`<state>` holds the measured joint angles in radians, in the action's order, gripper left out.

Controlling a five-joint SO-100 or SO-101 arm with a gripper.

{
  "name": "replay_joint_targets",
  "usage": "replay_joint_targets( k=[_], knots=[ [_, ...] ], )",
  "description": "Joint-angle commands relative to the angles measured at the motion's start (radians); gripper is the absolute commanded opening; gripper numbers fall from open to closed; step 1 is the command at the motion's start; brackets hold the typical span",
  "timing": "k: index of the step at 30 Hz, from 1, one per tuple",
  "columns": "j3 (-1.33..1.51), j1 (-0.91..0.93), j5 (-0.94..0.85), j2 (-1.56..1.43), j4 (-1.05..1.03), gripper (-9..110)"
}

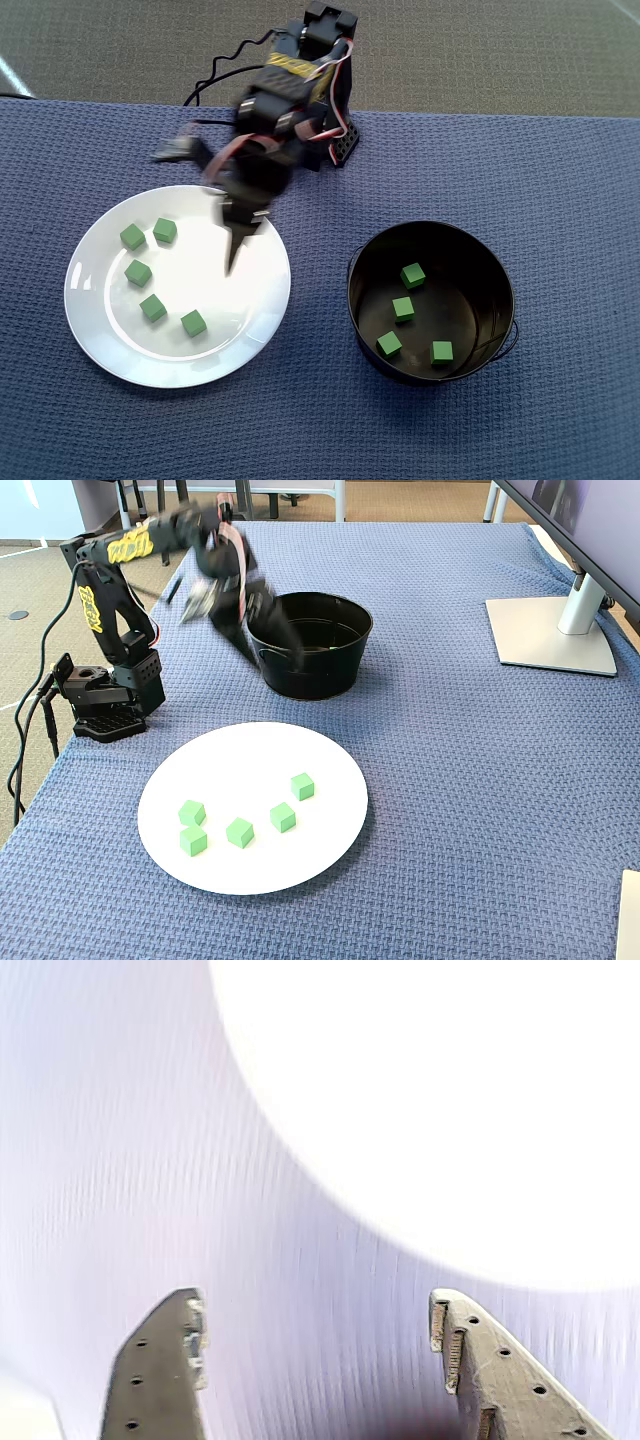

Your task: Pick up the green cubes from the white plate and place them in the black recipient

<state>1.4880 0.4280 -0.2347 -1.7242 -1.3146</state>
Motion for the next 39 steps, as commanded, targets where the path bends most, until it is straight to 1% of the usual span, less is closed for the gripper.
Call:
replay_joint_targets(
  k=[1, 7, 13, 16, 29, 34, 39],
  knots=[
    [0.018, 0.123, 0.072, 0.112, 0.104, 18],
    [-0.048, 0.152, 0.146, 0.268, 0.104, 19],
    [-0.166, 0.204, 0.351, 0.41, 0.107, 18],
    [-0.227, 0.199, 0.454, 0.456, 0.078, 17],
    [-0.514, 0.098, 0.641, 0.675, -0.005, 17],
    [-0.574, 0.057, 0.699, 0.724, -0.032, 17],
    [-0.603, 0.041, 0.719, 0.779, -0.038, 17]
  ],
)
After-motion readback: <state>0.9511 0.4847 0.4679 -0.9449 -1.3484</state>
